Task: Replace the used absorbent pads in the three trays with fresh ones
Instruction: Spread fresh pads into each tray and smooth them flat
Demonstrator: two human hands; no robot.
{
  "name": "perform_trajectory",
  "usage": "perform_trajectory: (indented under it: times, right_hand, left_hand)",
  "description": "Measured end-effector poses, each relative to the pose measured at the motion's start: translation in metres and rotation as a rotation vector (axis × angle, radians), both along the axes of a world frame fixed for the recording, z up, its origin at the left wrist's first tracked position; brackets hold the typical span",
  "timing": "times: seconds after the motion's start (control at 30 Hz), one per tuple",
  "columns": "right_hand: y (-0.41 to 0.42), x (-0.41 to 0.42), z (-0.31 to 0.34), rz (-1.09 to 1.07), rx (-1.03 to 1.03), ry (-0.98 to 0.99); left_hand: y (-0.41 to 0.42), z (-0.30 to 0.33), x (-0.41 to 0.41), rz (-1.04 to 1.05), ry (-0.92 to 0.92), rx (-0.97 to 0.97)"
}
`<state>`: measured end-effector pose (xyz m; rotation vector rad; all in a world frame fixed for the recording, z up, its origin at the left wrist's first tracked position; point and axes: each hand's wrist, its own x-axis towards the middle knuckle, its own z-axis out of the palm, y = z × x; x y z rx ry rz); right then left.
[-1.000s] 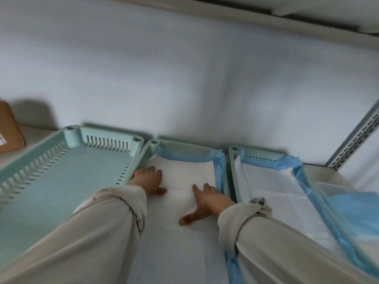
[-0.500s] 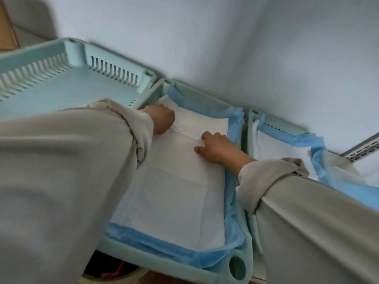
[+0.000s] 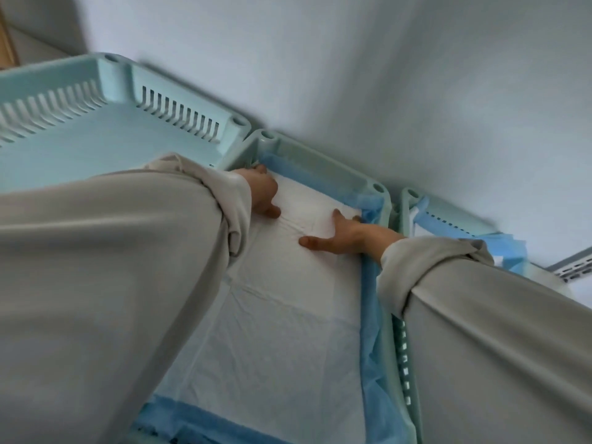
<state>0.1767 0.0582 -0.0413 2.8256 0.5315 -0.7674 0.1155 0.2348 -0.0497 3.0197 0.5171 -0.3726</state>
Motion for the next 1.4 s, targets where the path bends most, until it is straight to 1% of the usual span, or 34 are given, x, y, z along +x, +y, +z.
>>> perform_trajectory:
  times: [0.1,0.2,0.23,0.27,0.33,0.4,0.47,0.53,0.6,0.7,0.77,0.83,0.87,0.9,0.93,1.0,1.07,1.17,1.23,1.3,1.33,1.4]
  right_hand:
    - [0.001,-0.007,0.003,0.043,0.0,-0.073]
    - [0.007,-0.027,0.008,0.28,0.022,-0.288]
    - [0.009,-0.034,0.011,0.333,0.059,-0.341]
    - [0.01,-0.041,0.012,0.345,0.101,-0.345]
    - [0.01,-0.052,0.015,0.27,0.136,-0.202]
    - [0.002,-0.065,0.017,0.209,0.054,-0.059]
    - [-0.016,-0.075,0.017,0.167,-0.044,-0.005]
    - [-0.034,-0.087,0.014,0.102,-0.044,0.036]
    - [-0.043,-0.101,0.013,0.086,-0.008,0.016]
    - [-0.035,-0.118,0.028,0.209,0.024,-0.113]
    - [-0.028,-0.129,0.038,0.243,0.082,-0.131]
    - [-0.028,-0.141,0.041,0.191,0.098,0.025]
    - [-0.031,-0.149,0.04,0.16,0.069,0.127]
    - [-0.035,-0.154,0.038,0.152,0.021,0.187]
    - [-0.041,-0.159,0.035,0.162,-0.015,0.192]
    - [-0.052,-0.167,0.033,0.194,-0.039,0.101]
    - [-0.06,-0.173,0.036,0.223,-0.075,0.032]
    - [-0.06,-0.181,0.044,0.29,-0.117,-0.015]
    - [-0.057,-0.188,0.054,0.289,-0.114,0.028]
    - [-0.057,-0.195,0.061,0.303,-0.151,0.058]
    - [-0.06,-0.202,0.061,0.331,-0.178,0.046]
    - [-0.069,-0.213,0.054,0.403,-0.187,-0.061]
  left_hand:
    - [-0.007,0.003,-0.006,0.006,0.038,0.034]
    - [-0.015,0.009,-0.019,-0.075,0.043,0.07]
    - [-0.02,0.012,-0.024,-0.115,0.047,0.079]
    - [-0.027,0.015,-0.03,-0.145,0.065,0.077]
    - [-0.041,0.02,-0.044,-0.166,0.144,0.036]
    - [-0.048,0.025,-0.063,-0.156,0.232,-0.006]
    - [-0.043,0.025,-0.085,-0.132,0.251,-0.048]
    - [-0.035,0.02,-0.106,-0.117,0.235,-0.095]
    - [-0.033,0.018,-0.118,-0.1,0.205,-0.129]
    - [-0.042,0.027,-0.121,-0.114,0.221,-0.085]
    - [-0.056,0.036,-0.127,-0.169,0.243,-0.045]
    - [-0.068,0.04,-0.137,-0.215,0.267,-0.002]
    - [-0.071,0.04,-0.145,-0.213,0.284,0.006]
    - [-0.072,0.04,-0.154,-0.196,0.302,-0.002]
    - [-0.071,0.039,-0.163,-0.175,0.31,-0.022]
    - [-0.064,0.037,-0.177,-0.129,0.286,-0.078]
    - [-0.061,0.04,-0.186,-0.114,0.283,-0.081]
    - [-0.071,0.051,-0.189,-0.153,0.341,0.014]
    - [-0.081,0.057,-0.191,-0.196,0.386,0.086]
    - [-0.086,0.057,-0.197,-0.224,0.377,0.143]
    - [-0.087,0.053,-0.204,-0.233,0.368,0.159]
    - [-0.085,0.045,-0.214,-0.22,0.343,0.182]
